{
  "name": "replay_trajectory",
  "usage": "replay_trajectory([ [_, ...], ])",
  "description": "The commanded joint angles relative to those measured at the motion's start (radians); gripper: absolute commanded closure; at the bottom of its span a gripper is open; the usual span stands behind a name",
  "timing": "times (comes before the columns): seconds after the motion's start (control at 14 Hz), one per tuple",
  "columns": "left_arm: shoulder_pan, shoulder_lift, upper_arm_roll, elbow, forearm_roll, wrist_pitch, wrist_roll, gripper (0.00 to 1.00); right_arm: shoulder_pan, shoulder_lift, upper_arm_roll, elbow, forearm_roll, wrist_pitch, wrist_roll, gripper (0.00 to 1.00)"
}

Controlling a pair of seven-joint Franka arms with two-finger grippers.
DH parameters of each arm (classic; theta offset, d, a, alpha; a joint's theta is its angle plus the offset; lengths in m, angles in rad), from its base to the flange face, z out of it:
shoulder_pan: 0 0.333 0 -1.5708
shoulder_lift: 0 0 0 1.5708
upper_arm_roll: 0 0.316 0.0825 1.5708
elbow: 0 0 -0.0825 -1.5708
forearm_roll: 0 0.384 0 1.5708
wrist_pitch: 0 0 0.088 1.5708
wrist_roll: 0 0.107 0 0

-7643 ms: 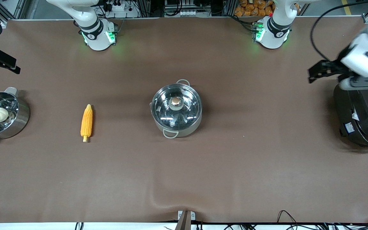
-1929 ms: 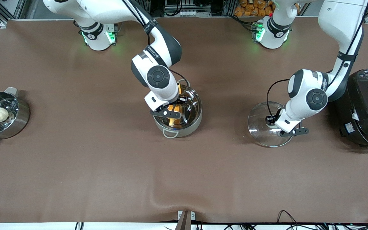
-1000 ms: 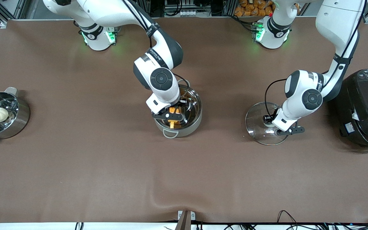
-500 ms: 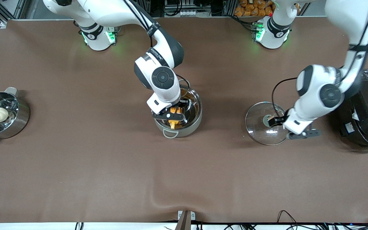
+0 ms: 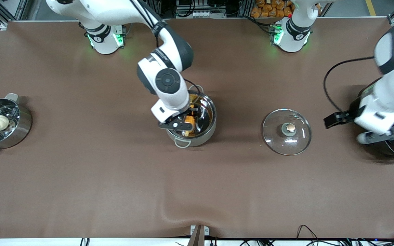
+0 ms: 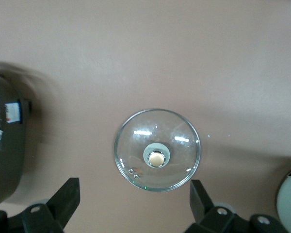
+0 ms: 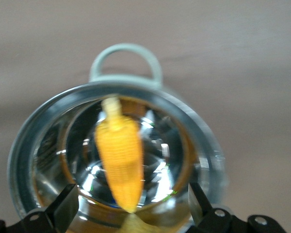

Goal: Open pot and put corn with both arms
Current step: 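Release the corn and lid, raising both grippers away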

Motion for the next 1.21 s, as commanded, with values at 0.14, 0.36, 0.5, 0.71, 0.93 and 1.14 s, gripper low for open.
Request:
replay_trajectory([
  [0.14,0.006,-0.084,-0.009,0.047,-0.019,-0.136,0.024,0.00,-0.239,-0.117,0.011,-0.029,-0.024,-0.104,-0.288,0.00],
  [0.36,0.007,-0.150,-0.010,0.044,-0.012,-0.173,0.045,0.00,-0.404,-0.187,0.011,-0.032,-0.070,-0.209,-0.551,0.00],
  [0.5,0.007,-0.167,-0.009,0.027,-0.021,-0.227,0.056,0.00,-0.493,-0.244,0.011,-0.046,-0.070,-0.278,-0.643,0.00],
  [0.71,0.030,-0.179,-0.003,-0.009,-0.048,-0.217,0.058,0.00,-0.625,-0.406,0.014,-0.179,-0.070,-0.281,-0.830,0.00],
  [0.93,0.022,-0.218,-0.003,-0.046,-0.045,-0.201,0.064,0.00,-0.703,-0.555,0.013,-0.274,-0.070,-0.287,-0.880,0.00],
  [1.14,0.026,-0.221,-0.001,-0.042,-0.045,-0.204,0.082,0.00,-0.703,-0.592,0.022,-0.264,-0.071,-0.304,-0.807,0.00],
])
